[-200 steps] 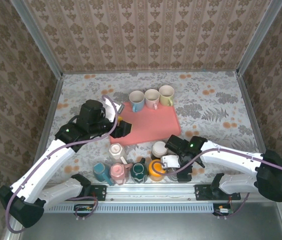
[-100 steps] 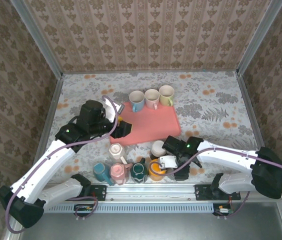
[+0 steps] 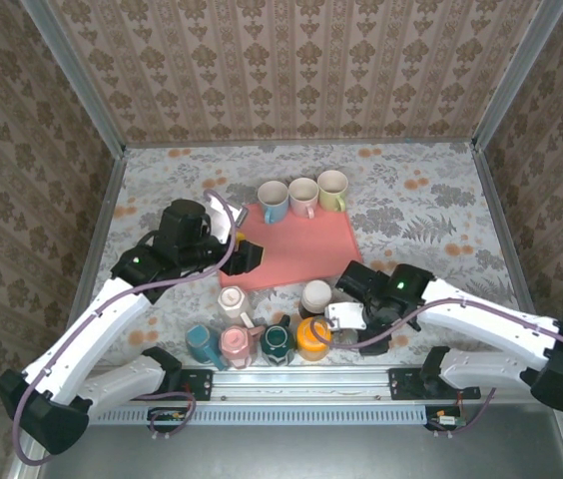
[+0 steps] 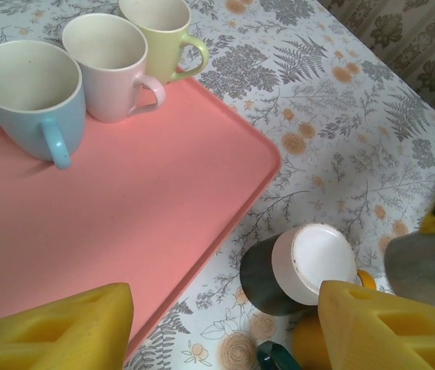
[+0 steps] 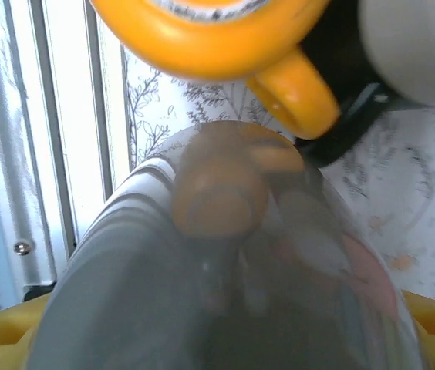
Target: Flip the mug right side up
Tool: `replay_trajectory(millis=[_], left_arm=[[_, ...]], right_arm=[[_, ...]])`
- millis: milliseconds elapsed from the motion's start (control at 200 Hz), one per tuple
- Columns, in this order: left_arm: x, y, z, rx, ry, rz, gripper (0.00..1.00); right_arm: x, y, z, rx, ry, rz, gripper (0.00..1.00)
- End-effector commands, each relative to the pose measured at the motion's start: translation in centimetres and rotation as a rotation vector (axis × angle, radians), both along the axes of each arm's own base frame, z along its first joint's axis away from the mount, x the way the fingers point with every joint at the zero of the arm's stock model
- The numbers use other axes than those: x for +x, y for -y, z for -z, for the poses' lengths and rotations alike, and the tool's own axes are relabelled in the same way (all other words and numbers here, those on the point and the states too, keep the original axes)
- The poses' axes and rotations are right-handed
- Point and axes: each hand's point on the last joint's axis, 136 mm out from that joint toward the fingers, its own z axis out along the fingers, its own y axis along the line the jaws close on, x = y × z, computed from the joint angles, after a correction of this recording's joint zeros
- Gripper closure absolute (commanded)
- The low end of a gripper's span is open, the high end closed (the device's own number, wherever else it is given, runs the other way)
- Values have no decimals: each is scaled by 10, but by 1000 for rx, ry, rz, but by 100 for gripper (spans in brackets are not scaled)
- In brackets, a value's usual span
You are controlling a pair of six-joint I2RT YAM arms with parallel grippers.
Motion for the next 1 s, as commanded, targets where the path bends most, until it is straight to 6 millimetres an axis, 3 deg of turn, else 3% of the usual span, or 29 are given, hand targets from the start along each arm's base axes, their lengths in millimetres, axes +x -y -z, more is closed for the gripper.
replay_trajectory(millis=[0, 65, 160, 300, 400, 520, 705, 810, 995], left_arm=[[4, 1, 2, -11, -8, -3, 34], [6, 2, 1, -21, -21, -9, 34], [8, 7, -5, -64, -42, -12, 34], [18, 25, -31, -196, -81, -28, 34], [26, 43, -63, -375, -91, -21, 34], [22, 64, -85, -546, -89, 73, 34], [3, 97, -99, -727, -194, 281, 32], [-16, 116, -118, -795, -271, 430, 30], [-29, 119, -141, -883, -275, 519, 30]], right_arm=[[9, -1, -57, 156, 77, 120, 62], [31, -17, -93, 355, 143, 268, 65], [51, -42, -141, 674, 107, 451, 66], [84, -65, -192, 1019, -27, 690, 72], [108, -68, -218, 1187, -92, 811, 72], [133, -53, -250, 1411, -220, 967, 72], [133, -43, -300, 1657, -315, 915, 73], [127, -44, -308, 1675, -320, 864, 73], [115, -45, -319, 1732, -346, 786, 73]])
